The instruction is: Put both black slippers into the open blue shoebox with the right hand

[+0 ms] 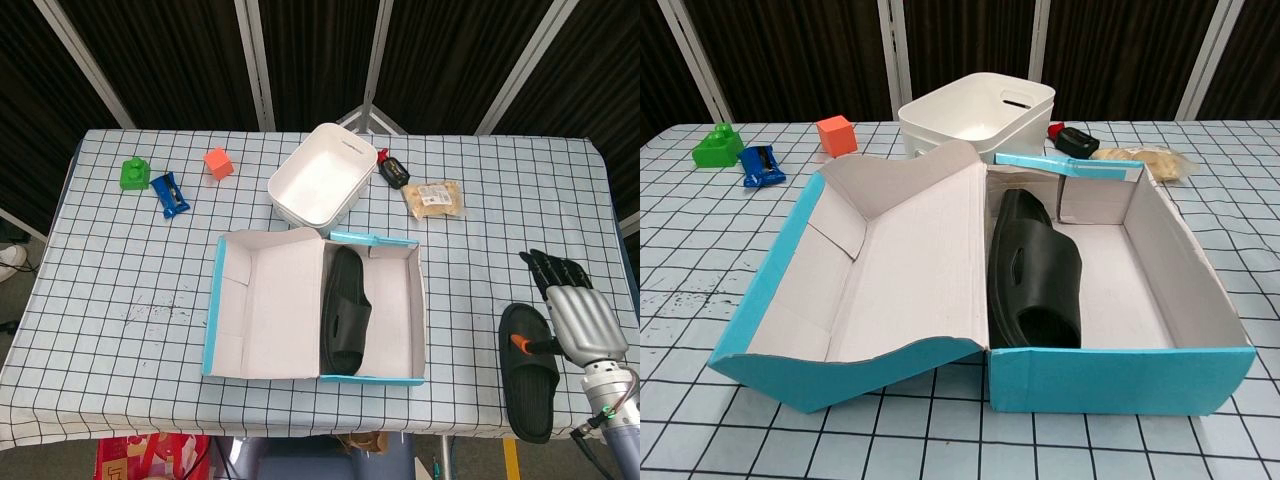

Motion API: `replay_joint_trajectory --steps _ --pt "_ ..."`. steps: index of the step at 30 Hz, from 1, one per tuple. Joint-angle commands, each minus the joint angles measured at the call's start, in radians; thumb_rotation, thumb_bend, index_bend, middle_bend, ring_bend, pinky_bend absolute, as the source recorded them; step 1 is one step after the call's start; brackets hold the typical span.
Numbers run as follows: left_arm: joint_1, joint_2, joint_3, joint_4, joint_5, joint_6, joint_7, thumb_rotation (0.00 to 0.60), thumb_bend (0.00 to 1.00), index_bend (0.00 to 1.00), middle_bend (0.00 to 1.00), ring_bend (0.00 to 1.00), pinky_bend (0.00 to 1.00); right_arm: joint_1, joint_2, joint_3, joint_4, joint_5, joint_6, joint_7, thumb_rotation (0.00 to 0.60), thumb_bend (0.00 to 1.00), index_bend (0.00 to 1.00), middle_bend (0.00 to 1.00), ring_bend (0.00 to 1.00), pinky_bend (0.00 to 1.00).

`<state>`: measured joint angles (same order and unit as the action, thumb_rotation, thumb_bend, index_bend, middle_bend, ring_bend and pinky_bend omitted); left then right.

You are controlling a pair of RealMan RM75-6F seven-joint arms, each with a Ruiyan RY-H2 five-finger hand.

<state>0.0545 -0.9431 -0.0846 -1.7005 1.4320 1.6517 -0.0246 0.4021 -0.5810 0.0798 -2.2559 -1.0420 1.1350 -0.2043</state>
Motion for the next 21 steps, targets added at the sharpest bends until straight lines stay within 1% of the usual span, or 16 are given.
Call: replay_joint_trajectory --steps 1,4,5,7,9,12,16,21 --pt "0.0 -0.006 -0.009 0.003 -0.017 0.002 0.017 0.6 0.37 0.03 0.0 0.0 0.03 0.014 0.063 -0.035 0.108 0.042 -0.156 0.022 0.6 0.18 0.0 0.06 0.05 0.05" --pt "-0.004 -0.013 -0.016 0.008 -0.025 0.002 0.034 0.6 0.37 0.03 0.0 0.0 0.03 0.039 0.068 -0.041 0.149 0.073 -0.247 0.025 0.6 0.18 0.0 0.06 0.05 0.05" --pt "-0.007 -0.019 -0.02 0.014 -0.023 0.005 0.04 0.6 0.37 0.03 0.0 0.0 0.03 0.041 0.055 -0.061 0.207 0.082 -0.299 0.016 0.6 0.18 0.0 0.06 0.05 0.05" --pt "-0.009 -0.031 -0.025 0.021 -0.026 0.01 0.05 0.6 0.37 0.03 0.0 0.0 0.03 0.088 0.06 -0.04 0.213 0.113 -0.365 0.018 0.6 0.18 0.0 0.06 0.05 0.05" --pt "-0.011 -0.04 -0.03 0.022 -0.035 0.011 0.066 0.6 0.37 0.03 0.0 0.0 0.03 0.113 0.046 -0.041 0.242 0.143 -0.422 0.017 0.6 0.18 0.0 0.06 0.05 0.05" --pt "-0.015 -0.051 -0.039 0.024 -0.051 0.009 0.09 0.6 0.37 0.03 0.0 0.0 0.03 0.14 0.011 -0.039 0.284 0.168 -0.461 0.012 0.6 0.18 0.0 0.06 0.05 0.05" --pt "-0.023 -0.06 -0.047 0.027 -0.07 -0.001 0.112 0.6 0.37 0.03 0.0 0.0 0.03 0.175 -0.043 -0.05 0.347 0.219 -0.523 0.008 0.6 0.18 0.0 0.06 0.05 0.05" --pt "-0.031 -0.072 -0.048 0.035 -0.071 -0.009 0.142 0.6 0.37 0.03 0.0 0.0 0.03 0.208 -0.119 -0.076 0.447 0.268 -0.583 0.006 0.6 0.18 0.0 0.06 0.05 0.05"
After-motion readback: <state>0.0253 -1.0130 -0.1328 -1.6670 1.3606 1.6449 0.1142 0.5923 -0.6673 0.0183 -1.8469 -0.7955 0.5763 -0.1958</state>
